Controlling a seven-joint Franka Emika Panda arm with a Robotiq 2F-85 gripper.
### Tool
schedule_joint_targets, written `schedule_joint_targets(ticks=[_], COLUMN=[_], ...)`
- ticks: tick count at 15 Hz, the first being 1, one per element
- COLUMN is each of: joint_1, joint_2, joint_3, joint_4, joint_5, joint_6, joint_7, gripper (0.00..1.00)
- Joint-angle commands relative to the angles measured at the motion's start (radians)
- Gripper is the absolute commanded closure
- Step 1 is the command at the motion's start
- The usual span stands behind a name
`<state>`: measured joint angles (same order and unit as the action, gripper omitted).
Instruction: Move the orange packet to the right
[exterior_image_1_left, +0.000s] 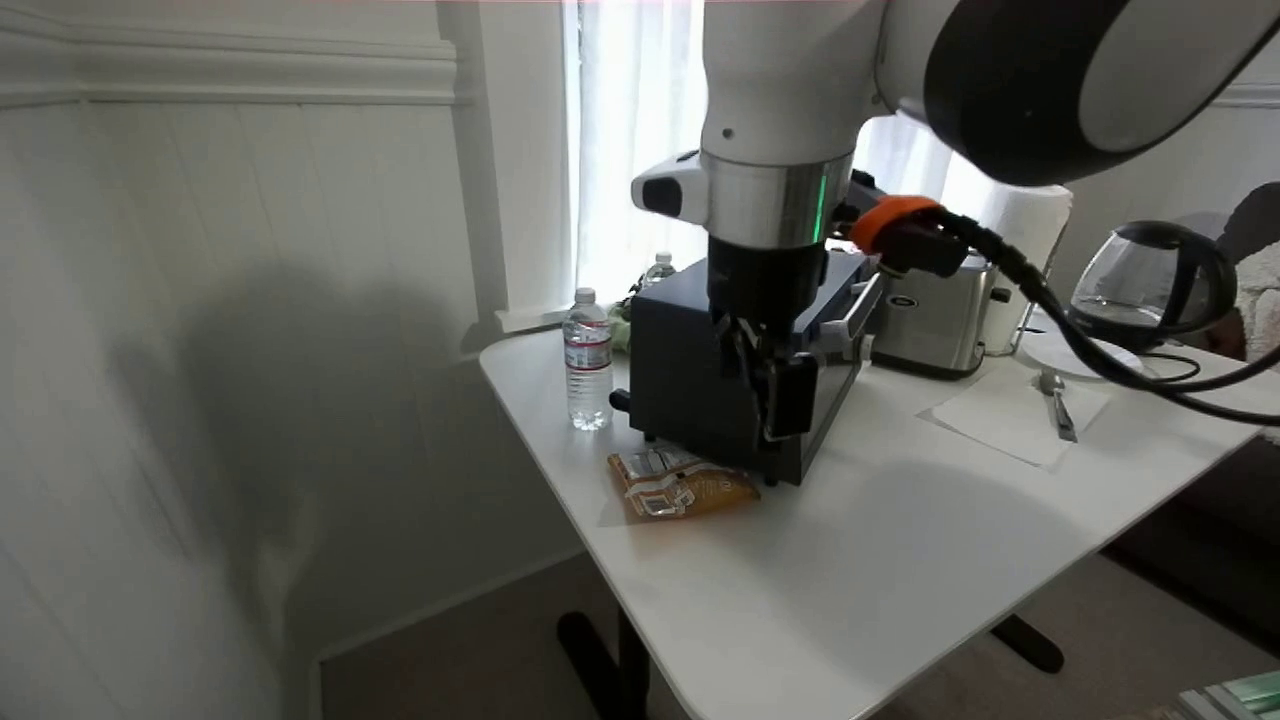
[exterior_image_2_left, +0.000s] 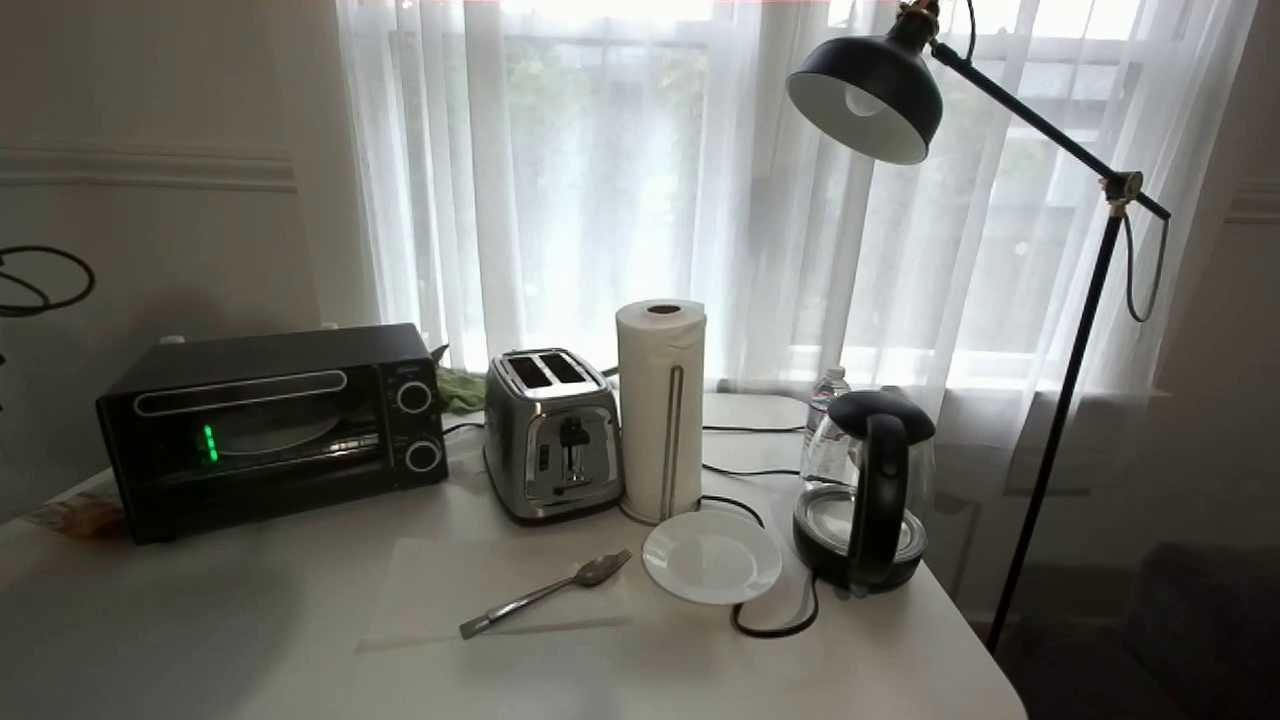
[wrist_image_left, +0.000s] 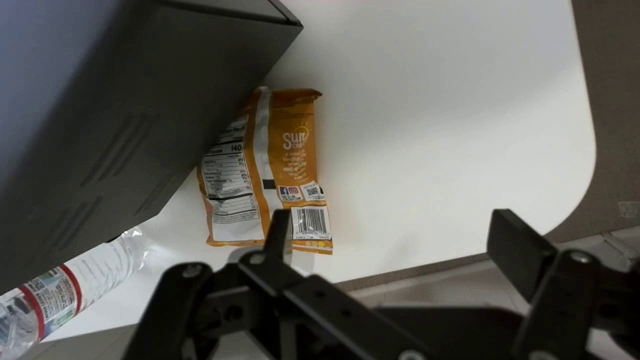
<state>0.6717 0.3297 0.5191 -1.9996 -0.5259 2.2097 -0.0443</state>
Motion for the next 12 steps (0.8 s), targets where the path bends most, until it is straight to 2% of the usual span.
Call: schedule_joint_targets(ticks=[1, 6, 12], joint_1=[0.13, 0.266, 0.362], joint_2=[0.127, 0.252, 0.368], joint_3=[-0.087, -0.205, -0.32], joint_4=[0.138, 0.258, 0.354], joint_5=[-0.08, -0.149, -0.222], joint_6=[-0.108, -0.124, -0.098], joint_7=[0.096, 0.175, 0.265], gripper=[0.0, 0.0, 0.0])
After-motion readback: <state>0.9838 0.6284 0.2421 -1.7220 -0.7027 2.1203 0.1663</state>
